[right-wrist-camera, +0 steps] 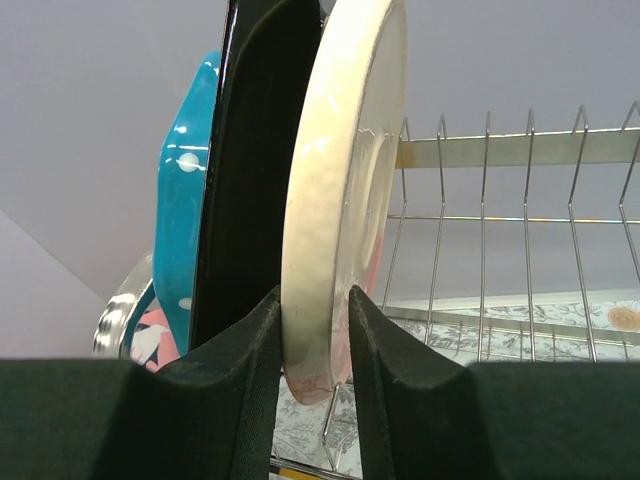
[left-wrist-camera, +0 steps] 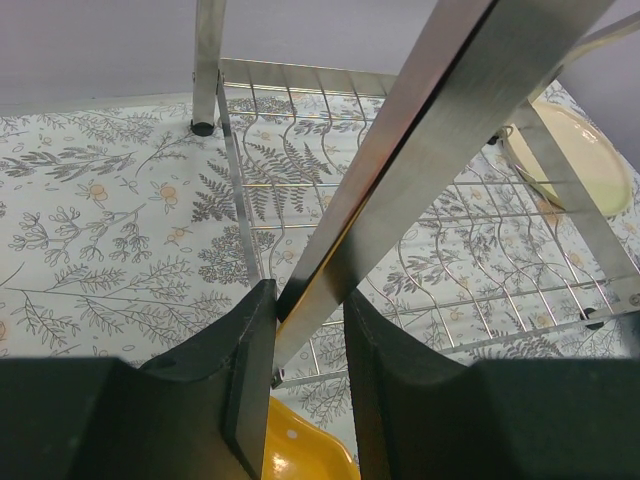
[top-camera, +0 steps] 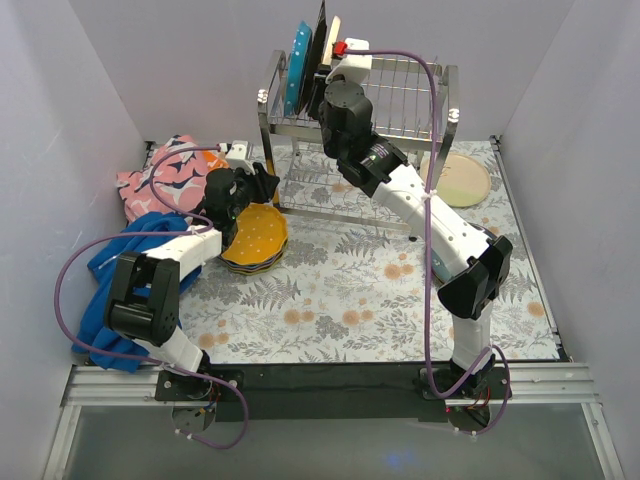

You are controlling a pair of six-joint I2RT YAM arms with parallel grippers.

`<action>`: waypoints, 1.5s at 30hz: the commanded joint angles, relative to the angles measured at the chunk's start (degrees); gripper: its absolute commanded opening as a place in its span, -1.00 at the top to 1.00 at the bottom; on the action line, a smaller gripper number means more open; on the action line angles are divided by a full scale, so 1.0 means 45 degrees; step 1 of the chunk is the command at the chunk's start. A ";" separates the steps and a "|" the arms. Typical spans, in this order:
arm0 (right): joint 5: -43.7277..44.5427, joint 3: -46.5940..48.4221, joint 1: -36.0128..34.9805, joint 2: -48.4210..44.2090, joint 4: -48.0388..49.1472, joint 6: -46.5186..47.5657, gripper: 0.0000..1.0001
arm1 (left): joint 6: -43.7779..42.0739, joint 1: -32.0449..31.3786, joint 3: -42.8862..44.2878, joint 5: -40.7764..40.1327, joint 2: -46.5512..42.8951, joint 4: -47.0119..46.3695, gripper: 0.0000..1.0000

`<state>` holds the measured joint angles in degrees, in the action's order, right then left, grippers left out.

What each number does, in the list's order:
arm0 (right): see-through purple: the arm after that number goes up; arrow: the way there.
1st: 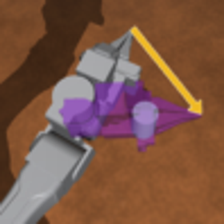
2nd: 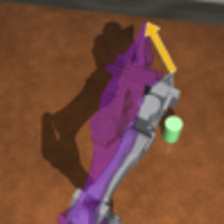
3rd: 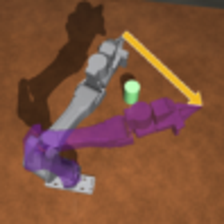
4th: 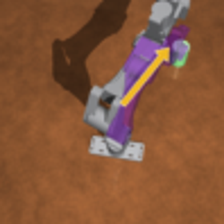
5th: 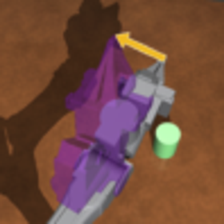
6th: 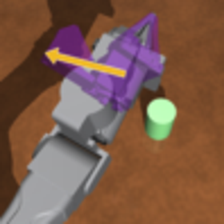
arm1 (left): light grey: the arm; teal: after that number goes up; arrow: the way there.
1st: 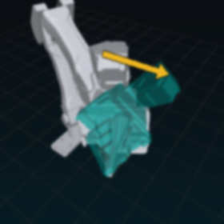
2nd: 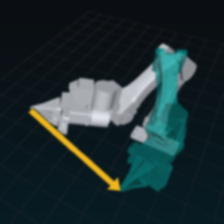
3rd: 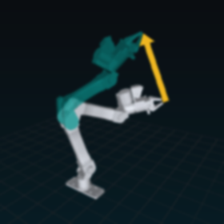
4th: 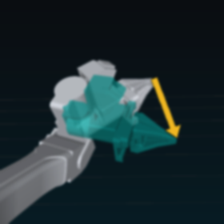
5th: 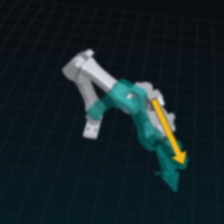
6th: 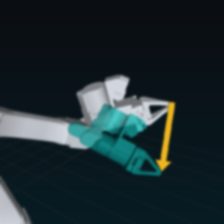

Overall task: Unload the plates from the dish rack
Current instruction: Unload the plate from the dish rack.

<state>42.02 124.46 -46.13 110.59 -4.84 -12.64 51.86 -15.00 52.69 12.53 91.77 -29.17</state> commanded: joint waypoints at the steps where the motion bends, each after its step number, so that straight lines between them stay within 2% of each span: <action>1: 0.1405 0.0290 0.0329 0.0484 -0.0800 0.0740 0.30 | 0.0390 -0.0259 0.0323 0.0008 0.0018 -0.0666 1.00; 5: 0.0917 0.0174 0.0407 0.0562 -0.0741 0.0701 0.44 | 0.0469 -0.0337 0.0304 0.0007 0.0057 -0.0725 1.00; 8: 0.0740 -0.0002 0.0466 0.0445 -0.0741 0.0427 0.73 | 0.0469 -0.0435 0.0323 -0.0051 0.0057 -0.0706 1.00; 9: 0.1069 0.0017 0.0466 0.0406 -0.0895 0.0350 0.88 | 0.0449 -0.0454 0.0343 -0.0109 0.0037 -0.0686 1.00; 11: 0.1500 0.0192 0.0446 0.0406 -0.1150 0.0368 0.97 | 0.0430 -0.0455 0.0381 -0.0362 0.0018 -0.0511 1.00; 16: 0.2284 0.0213 0.0485 0.0113 -0.1288 0.0525 0.97 | 0.0312 -0.0455 0.0402 -0.0715 0.0018 -0.0354 1.00; 17: 0.2167 0.0174 0.0485 0.0074 -0.1229 0.0486 0.93 | 0.0312 -0.0435 0.0421 -0.0715 0.0018 -0.0354 1.00; 18: 0.1663 0.0057 0.0505 -0.0003 -0.1093 0.0563 0.73 | 0.0312 -0.0454 0.0421 -0.0715 0.0018 -0.0354 1.00; 19: 0.1426 -0.0234 0.0524 -0.0043 -0.0686 0.0680 0.64 | 0.0332 -0.0455 0.0402 -0.0715 -0.0002 -0.0354 1.00; 21: 0.0900 -0.0237 0.0544 0.0092 -0.0623 0.0661 0.52 | 0.0371 -0.0455 0.0401 -0.0657 -0.0041 -0.0373 1.00; 24: 0.0372 -0.0470 0.0583 0.0172 -0.0662 0.0332 0.45 | 0.0410 -0.0474 0.0401 -0.0657 -0.0060 -0.0374 1.00; 25: 0.0253 -0.0703 0.0641 0.0152 -0.0662 0.0213 0.47 | 0.0391 -0.0474 0.0401 -0.0657 -0.0080 -0.0354 1.00; 26: 0.0039 -0.0783 0.0680 0.0133 -0.0643 0.0116 0.58 | 0.0391 -0.0474 0.0401 -0.0695 -0.0099 -0.0335 1.00; 27: -0.0117 -0.0861 0.0797 0.0113 -0.0643 -0.0098 0.97 | 0.0371 -0.0474 0.0401 -0.0715 -0.0119 -0.0315 1.00; 31: -0.0859 -0.1037 0.0973 -0.0296 -0.0604 -0.0548 0.97 | 0.0313 -0.0474 0.0304 -0.0813 -0.0139 -0.0276 1.00; 37: -0.2208 -0.2053 0.1032 -0.1799 0.1482 -0.0530 0.97 | 0.0273 -0.0455 0.0265 -0.1125 -0.0060 -0.0237 1.00; 45: -0.2424 -0.0843 0.1051 -0.2055 0.2325 0.0406 0.97 | 0.0254 -0.0474 0.0401 -0.1360 0.0115 -0.0042 1.00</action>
<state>31.29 116.40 -42.83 105.47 0.01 -13.39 51.83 -17.02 52.69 8.08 91.94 -29.54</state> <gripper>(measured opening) 0.275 0.287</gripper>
